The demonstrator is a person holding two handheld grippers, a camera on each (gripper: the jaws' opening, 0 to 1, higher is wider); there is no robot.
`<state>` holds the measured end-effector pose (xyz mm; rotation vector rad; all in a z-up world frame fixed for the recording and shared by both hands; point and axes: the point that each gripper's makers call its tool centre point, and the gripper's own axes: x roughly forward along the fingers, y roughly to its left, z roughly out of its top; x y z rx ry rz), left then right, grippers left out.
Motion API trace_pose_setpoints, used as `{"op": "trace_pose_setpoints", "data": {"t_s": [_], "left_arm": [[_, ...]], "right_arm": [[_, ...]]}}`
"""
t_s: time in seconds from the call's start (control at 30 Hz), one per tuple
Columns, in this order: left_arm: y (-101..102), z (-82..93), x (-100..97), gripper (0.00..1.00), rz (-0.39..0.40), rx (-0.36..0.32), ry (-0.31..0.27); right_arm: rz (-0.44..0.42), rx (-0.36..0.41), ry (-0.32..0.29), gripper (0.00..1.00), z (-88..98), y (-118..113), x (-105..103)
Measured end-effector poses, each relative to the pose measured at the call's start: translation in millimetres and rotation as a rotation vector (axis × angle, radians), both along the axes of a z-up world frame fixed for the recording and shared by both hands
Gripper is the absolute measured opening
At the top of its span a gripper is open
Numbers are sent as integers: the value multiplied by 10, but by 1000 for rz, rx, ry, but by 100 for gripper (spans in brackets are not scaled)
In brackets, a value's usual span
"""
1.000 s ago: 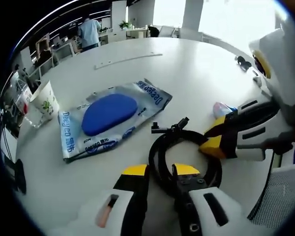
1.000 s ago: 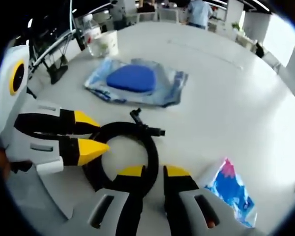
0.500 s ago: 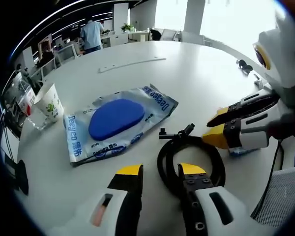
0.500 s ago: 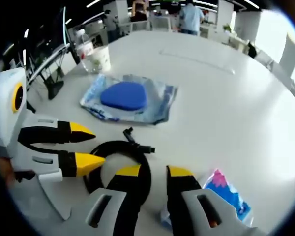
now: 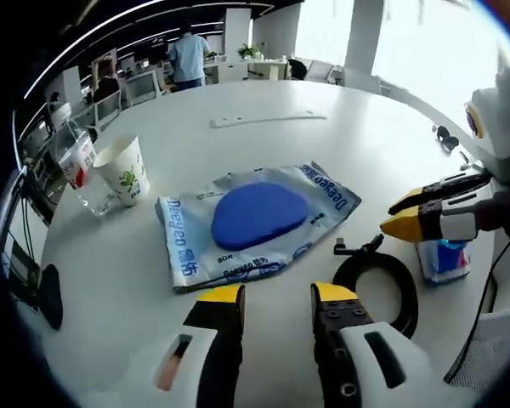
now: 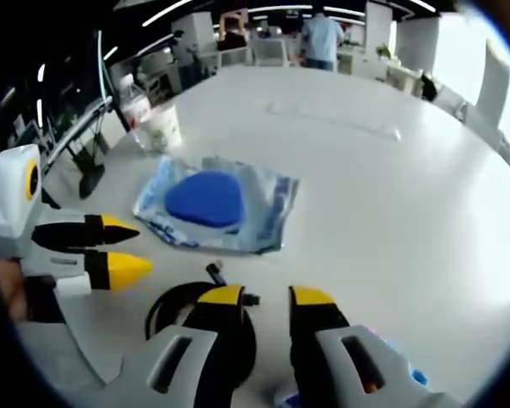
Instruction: Arrange the tabletop items into an orderly group along one side of the table until the central work area is clear of visible clutter.
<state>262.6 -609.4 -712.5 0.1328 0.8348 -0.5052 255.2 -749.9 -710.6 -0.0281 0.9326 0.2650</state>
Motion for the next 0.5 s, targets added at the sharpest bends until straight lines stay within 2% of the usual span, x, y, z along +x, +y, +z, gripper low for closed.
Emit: {"op": "trace_pose_setpoints", "data": {"t_s": [0.13,0.2,0.5], "left_arm": [[147,36,104,32,43,3,-15],[183,53,153,32,53,-11,-24],[358,71,292,32,80,5,-33]], "right_arm": [[1,1,-3,18,16,20,57],[2,0,-6,18,22,32,90],[-2,-3,-7,18,26,41,224]]}}
